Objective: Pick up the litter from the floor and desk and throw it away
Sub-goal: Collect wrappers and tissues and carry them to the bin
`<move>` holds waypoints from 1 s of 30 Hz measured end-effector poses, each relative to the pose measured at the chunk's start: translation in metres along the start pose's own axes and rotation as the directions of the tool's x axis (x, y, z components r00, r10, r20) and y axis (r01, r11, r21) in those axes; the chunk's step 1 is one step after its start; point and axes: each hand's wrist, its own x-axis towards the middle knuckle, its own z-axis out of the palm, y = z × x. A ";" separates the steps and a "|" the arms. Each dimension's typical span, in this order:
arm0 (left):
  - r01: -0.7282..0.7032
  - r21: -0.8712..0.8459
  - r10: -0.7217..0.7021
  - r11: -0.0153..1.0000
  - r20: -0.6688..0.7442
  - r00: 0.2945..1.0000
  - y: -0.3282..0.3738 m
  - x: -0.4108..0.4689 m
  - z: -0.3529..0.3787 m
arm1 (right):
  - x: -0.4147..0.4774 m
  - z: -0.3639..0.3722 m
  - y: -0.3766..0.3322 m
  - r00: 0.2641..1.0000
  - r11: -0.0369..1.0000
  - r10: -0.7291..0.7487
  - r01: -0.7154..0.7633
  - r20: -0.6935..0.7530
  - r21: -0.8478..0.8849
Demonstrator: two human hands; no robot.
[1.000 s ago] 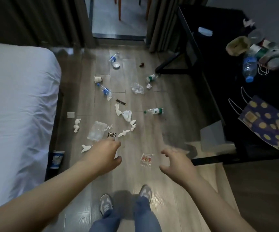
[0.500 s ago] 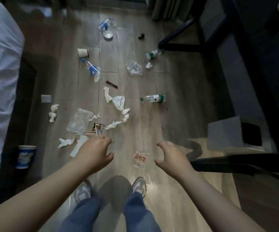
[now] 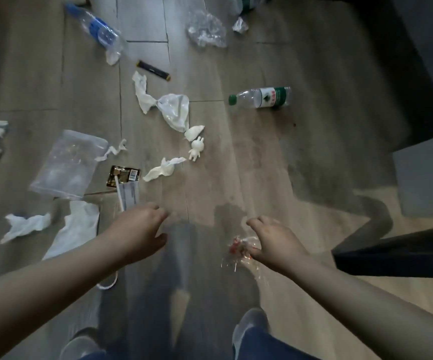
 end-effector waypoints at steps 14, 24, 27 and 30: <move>-0.127 0.149 0.126 0.981 0.022 0.992 -0.039 0.046 0.082 | 0.069 0.088 0.031 0.993 0.987 -0.120 0.117 -0.017 -0.112; 0.123 -0.011 -0.123 0.992 -0.006 0.992 -0.067 0.035 0.087 | 0.090 0.095 0.026 0.969 0.971 -0.235 0.231 -0.081 -0.059; 0.163 -0.013 -0.163 0.986 -0.011 0.986 -0.076 0.032 0.087 | 0.097 0.095 0.018 0.959 0.966 -0.260 0.259 -0.111 -0.025; 0.214 -0.024 -0.214 0.977 -0.032 0.976 -0.091 0.030 0.092 | 0.111 0.091 0.011 0.954 0.966 -0.253 0.259 -0.158 0.022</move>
